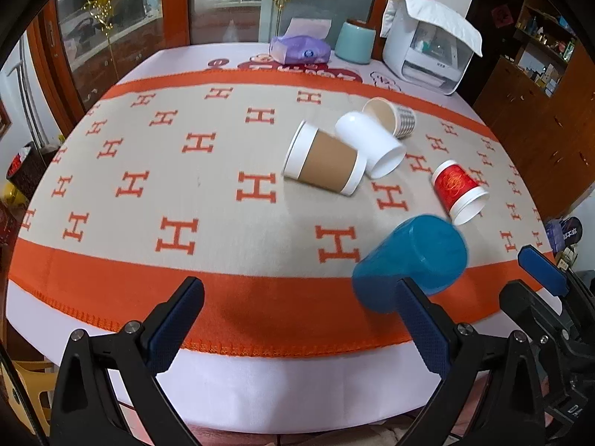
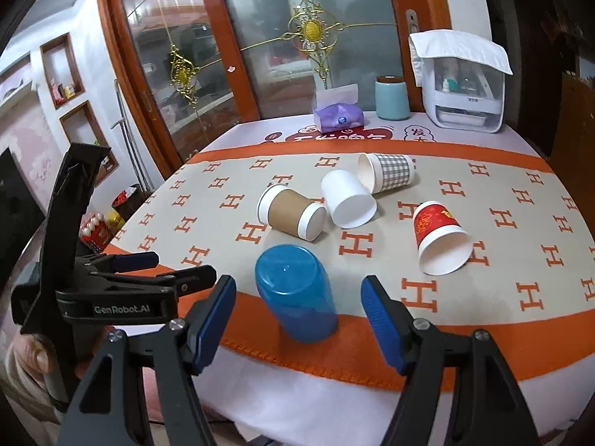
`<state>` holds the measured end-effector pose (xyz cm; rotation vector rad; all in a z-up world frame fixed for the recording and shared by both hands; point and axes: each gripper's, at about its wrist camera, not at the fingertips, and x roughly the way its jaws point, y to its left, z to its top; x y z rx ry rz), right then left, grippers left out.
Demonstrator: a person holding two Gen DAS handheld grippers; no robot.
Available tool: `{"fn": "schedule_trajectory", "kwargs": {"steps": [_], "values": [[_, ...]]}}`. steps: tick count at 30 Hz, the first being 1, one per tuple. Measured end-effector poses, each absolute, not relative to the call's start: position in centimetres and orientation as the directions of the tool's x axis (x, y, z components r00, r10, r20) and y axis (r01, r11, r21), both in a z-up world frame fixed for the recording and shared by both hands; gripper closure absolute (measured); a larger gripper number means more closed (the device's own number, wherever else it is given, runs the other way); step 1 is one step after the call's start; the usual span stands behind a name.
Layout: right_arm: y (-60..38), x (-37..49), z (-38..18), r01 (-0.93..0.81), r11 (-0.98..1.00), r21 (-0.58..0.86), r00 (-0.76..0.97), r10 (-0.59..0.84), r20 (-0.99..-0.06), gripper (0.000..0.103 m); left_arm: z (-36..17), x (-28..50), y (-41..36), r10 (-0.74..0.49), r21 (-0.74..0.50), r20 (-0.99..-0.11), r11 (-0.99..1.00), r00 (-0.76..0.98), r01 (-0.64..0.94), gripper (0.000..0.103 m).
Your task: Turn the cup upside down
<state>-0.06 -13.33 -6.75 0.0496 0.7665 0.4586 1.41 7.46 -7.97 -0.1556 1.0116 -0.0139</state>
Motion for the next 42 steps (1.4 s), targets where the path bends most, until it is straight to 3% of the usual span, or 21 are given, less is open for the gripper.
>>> {"fn": "schedule_trajectory", "kwargs": {"steps": [23, 42], "values": [[-14.6, 1.3, -0.2, -0.338, 0.916, 0.216, 0.662, 0.395, -0.636, 0.033, 1.6, 1.9, 3.3, 0.007, -0.024, -0.768, 0.999, 0.640, -0.040, 0.001], [-14.9, 1.8, -0.2, -0.308, 0.928, 0.208, 0.682, 0.368, -0.632, 0.033, 2.1, 2.5, 2.7, 0.059, 0.011, -0.749, 0.997, 0.660, -0.077, 0.001]]}}
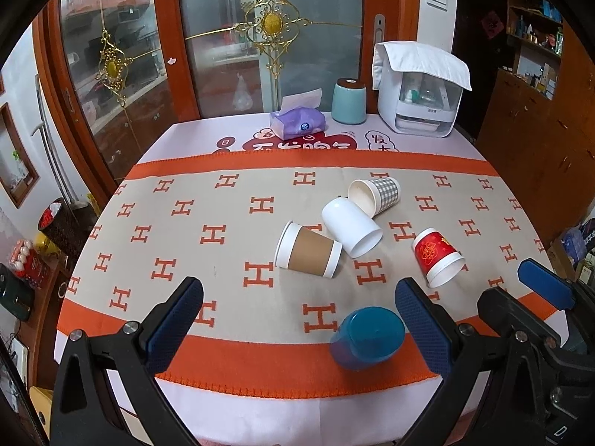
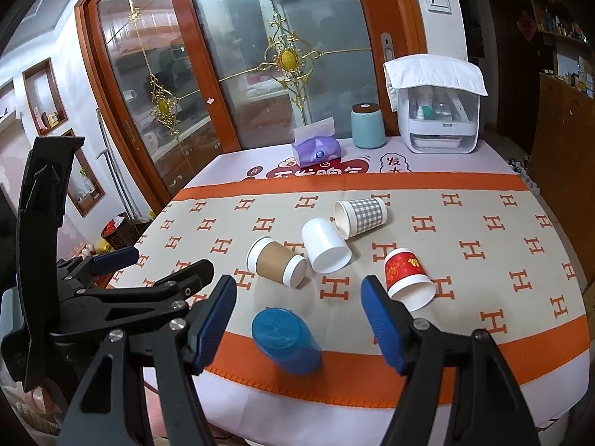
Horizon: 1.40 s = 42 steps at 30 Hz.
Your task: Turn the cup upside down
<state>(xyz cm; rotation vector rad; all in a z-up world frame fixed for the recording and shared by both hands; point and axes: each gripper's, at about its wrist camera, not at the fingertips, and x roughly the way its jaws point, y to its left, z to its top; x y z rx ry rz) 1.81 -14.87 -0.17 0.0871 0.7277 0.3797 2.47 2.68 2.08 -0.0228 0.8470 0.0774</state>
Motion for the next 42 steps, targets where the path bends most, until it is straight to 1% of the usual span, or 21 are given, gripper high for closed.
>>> {"fn": "schedule_trajectory", "kwargs": {"steps": [8, 42], "values": [[-15.0, 1.8, -0.2, -0.301, 0.930, 0.209, 0.680, 0.363, -0.637, 0.033, 1.7, 2.6, 2.7, 0.061, 0.009, -0.765, 0.996, 0.641, -0.084, 0.001], [-14.8, 1.6, -0.6, -0.296, 0.934, 0.201, 0.689, 0.354, -0.632, 0.034, 0.9, 2.8, 2.7, 0.070, 0.005, -0.784, 0.994, 0.617, -0.107, 0.001]]}}
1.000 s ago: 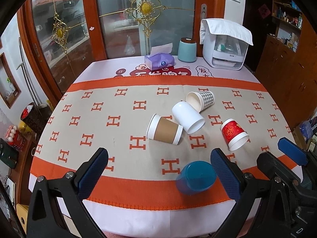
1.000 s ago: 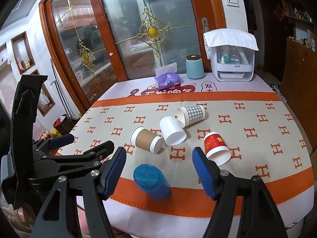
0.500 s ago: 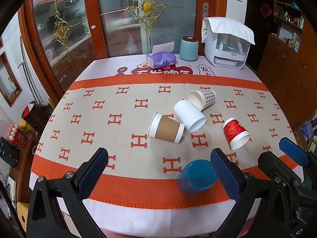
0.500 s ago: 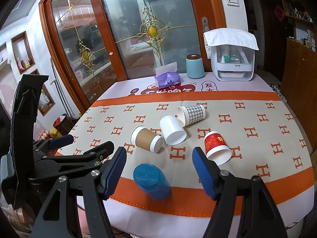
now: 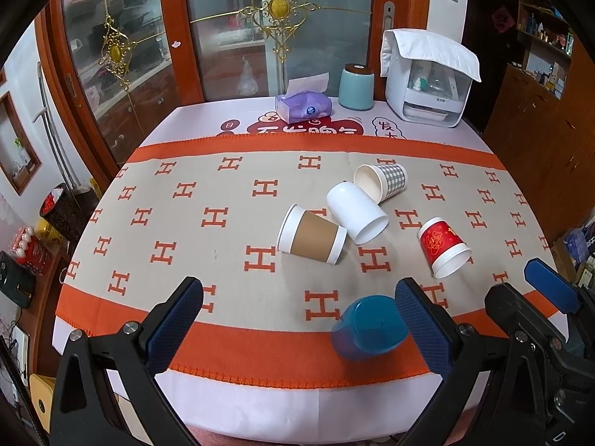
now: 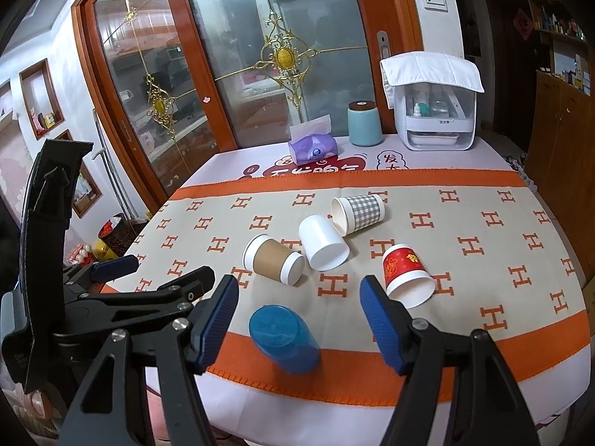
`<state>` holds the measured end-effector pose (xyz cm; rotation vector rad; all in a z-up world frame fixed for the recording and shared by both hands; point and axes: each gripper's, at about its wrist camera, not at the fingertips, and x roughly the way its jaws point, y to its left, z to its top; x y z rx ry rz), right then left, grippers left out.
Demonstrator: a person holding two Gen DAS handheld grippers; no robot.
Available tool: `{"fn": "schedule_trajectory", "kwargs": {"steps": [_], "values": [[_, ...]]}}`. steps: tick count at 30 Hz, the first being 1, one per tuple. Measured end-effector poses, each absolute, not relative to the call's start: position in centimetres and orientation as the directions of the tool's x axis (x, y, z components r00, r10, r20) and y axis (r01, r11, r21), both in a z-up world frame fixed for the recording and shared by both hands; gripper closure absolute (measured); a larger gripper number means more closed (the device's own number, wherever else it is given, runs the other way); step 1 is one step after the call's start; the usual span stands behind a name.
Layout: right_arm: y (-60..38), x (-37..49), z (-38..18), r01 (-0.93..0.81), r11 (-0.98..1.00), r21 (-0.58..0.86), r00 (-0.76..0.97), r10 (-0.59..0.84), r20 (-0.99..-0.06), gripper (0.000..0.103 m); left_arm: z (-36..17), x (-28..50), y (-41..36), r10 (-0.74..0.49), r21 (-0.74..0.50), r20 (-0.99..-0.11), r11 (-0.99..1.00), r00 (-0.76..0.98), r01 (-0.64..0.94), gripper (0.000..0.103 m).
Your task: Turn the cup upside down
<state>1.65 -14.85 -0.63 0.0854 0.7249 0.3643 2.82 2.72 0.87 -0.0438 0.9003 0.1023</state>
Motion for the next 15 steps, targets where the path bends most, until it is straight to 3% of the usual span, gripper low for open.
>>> {"fn": "schedule_trajectory", "kwargs": {"steps": [15], "values": [[-14.86, 1.43, -0.80, -0.297, 0.931, 0.211, 0.682, 0.361, -0.636, 0.034, 0.66, 2.79, 2.60, 0.068, 0.002, -0.789, 0.994, 0.610, -0.107, 0.001]]}}
